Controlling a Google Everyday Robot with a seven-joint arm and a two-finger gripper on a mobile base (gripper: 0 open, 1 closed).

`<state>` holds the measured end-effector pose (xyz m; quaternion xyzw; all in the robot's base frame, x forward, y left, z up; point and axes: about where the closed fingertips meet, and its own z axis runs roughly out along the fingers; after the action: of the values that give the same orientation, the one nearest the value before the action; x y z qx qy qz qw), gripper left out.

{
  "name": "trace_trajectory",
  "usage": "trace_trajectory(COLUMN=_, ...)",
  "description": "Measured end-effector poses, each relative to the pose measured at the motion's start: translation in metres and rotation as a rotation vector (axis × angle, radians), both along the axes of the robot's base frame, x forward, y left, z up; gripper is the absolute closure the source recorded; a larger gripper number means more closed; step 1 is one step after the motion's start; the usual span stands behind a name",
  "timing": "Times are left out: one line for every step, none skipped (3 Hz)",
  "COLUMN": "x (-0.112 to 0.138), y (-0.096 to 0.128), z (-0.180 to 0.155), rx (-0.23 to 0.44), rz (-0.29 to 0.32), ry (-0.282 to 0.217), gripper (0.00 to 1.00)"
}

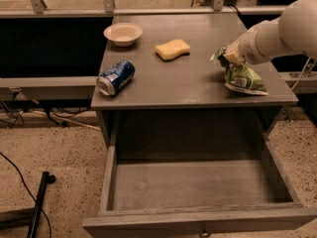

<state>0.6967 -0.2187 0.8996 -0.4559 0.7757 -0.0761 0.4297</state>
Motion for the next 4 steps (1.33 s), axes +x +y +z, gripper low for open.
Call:
trace_trajectory(x=0.0004, y=0.0016, z=-0.0013, rx=0.0, rz=0.003, ry=0.002, gripper=0.28)
trace_trajectory(x=0.0007, y=0.003, z=-0.0026, rx=0.0, rz=0.005, ry=0.004, gripper=0.06)
trace_trajectory(x=0.0008, y=0.0039, z=-0.0033, rx=0.0, rz=0.006, ry=0.005, gripper=0.0)
trace_trajectory(x=0.0008, y=0.0039, z=-0.0033, rx=0.0, rz=0.006, ry=0.005, gripper=0.0)
